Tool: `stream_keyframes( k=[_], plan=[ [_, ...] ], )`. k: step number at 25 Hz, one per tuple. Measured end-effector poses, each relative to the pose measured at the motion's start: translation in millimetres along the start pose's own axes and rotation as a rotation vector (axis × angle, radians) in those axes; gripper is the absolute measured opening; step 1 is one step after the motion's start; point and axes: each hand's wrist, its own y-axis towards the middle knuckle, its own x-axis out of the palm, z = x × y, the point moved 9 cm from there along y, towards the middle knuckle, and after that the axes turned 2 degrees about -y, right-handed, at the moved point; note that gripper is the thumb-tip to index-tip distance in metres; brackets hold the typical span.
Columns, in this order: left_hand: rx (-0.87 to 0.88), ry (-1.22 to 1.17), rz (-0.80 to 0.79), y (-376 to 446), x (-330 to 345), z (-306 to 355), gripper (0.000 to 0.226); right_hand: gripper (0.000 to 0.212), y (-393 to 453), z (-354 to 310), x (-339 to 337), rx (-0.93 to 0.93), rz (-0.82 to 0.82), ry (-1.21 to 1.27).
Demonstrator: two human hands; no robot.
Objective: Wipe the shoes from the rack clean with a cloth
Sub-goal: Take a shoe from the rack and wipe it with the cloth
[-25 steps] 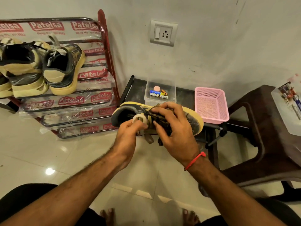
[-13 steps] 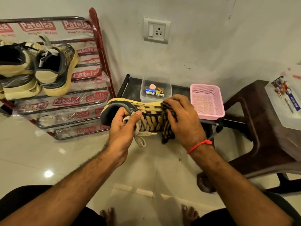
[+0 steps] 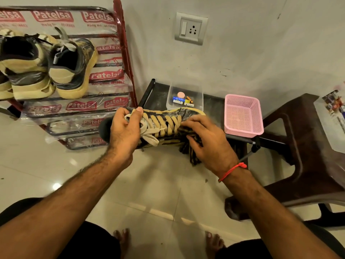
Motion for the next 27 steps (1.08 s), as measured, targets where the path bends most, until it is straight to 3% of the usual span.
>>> stream_keyframes(
  k=[3, 6, 9, 11, 13, 15, 17, 20, 21, 23, 25, 27],
  plan=[
    [-0.006, 0.133, -0.082, 0.1, 2.8, -0.1, 0.025, 0.035, -6.6, -4.3, 10.7, 0.004, -0.151, 0.006],
    [0.011, 0.225, -0.236, -8.6, 20.1, -2.2, 0.024, 0.033, 0.3, 3.9, -13.8, 0.017, 0.016, 0.005],
    [0.029, 0.117, -0.146, -9.2, 15.1, 6.5, 0.025, 0.032, 2.0, 3.8, -18.6, 0.059, 0.051, -0.002],
    [0.027, 0.055, -0.057, -4.9, 4.5, 9.4, 0.024, 0.029, 0.7, 2.4, -6.7, 0.124, -0.082, 0.018],
    [0.048, 0.104, -0.061, -2.8, 1.6, 5.2, 0.026, 0.026, 0.2, 5.7, 2.6, 0.207, -0.273, 0.009],
    [0.057, 0.164, -0.092, -2.7, 3.4, -0.3, 0.029, 0.023, -0.8, 14.9, -2.9, 0.306, -0.346, 0.085],
    [0.053, 0.184, -0.083, 0.2, 2.9, -0.5, 0.025, 0.02, -1.9, 32.2, -20.9, 0.435, -0.211, 0.294],
    [0.047, 0.197, -0.083, 5.2, 3.2, 0.9, 0.025, 0.016, -8.0, 58.9, -47.6, 0.55, 0.212, 0.64],
    [0.036, 0.185, -0.092, 5.8, 4.7, -0.7, 0.027, 0.021, -9.1, 59.4, -51.5, 0.537, 0.299, 0.697],
    [-0.007, 0.141, -0.092, 5.8, 5.8, -4.1, 0.026, 0.026, -4.5, 45.4, -50.6, 0.411, 0.303, 0.653],
    [-0.06, 0.104, -0.085, 5.8, 4.6, -6.7, 0.021, 0.033, 1.4, 12.8, -37.8, 0.179, 0.15, 0.424],
    [-0.081, 0.087, -0.114, 4.4, 6.6, -8.7, 0.02, 0.055, -1.9, 0.6, -11.6, 0.083, -0.02, 0.221]
  ],
)
